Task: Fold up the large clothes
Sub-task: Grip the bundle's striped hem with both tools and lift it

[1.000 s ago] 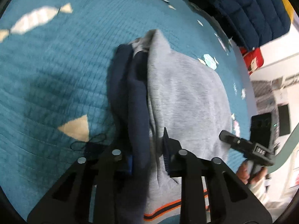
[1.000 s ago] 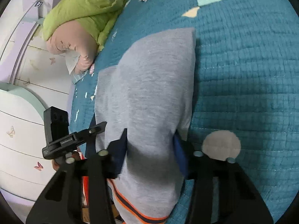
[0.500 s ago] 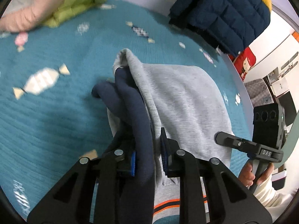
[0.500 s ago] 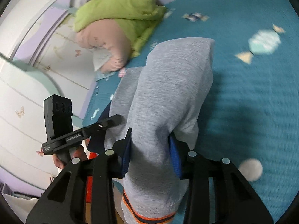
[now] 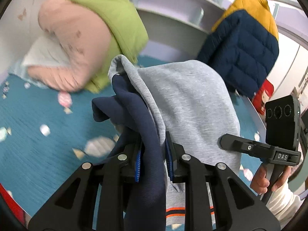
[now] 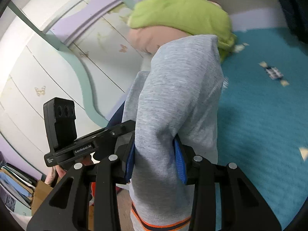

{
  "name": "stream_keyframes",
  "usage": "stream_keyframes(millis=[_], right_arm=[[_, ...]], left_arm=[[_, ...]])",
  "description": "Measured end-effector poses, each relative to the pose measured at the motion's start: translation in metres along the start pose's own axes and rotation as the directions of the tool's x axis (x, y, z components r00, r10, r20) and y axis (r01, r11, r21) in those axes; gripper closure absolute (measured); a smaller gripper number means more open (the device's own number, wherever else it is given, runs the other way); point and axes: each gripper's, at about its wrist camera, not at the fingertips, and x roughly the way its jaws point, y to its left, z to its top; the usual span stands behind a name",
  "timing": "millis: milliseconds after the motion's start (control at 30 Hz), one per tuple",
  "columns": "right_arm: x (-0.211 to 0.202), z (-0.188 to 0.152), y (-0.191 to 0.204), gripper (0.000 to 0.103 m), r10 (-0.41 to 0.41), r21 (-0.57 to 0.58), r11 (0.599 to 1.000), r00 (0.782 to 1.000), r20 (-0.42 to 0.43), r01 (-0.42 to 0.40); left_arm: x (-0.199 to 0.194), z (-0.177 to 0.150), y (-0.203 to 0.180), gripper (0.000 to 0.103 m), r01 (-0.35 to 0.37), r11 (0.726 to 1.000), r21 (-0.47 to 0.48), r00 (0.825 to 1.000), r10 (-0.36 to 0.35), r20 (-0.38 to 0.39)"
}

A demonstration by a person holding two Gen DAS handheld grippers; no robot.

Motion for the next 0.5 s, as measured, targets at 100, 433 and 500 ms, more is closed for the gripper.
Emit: stream_keyframes(millis=[100, 433, 500], right_arm=[[0.021, 0.018, -0.01, 0.069, 0.005, 0.032, 0.999, 1.0, 0.019, -0.005], [0.105, -0.029, -0.179, 0.072, -0.483, 0.121, 0.848, 0.846, -0.225, 0.516], [0.099, -0.038, -0.205, 0.074, -0.489, 0.147, 0.838, 0.842, -0.225, 0.526]], left_arm=[[-0.005, 0.03, 0.014, 0.083, -0.013, 1.0, 0.009, 1.0, 0.012, 0.024], [0.207, -0.019, 0.074, 0.087, -0.019, 0.99, -0.142, 0.948, -0.027, -0.318], [0.236, -0.044, 0.087, 0.088, -0.056, 0.981, -0.186, 0.922, -0.021, -0.387]])
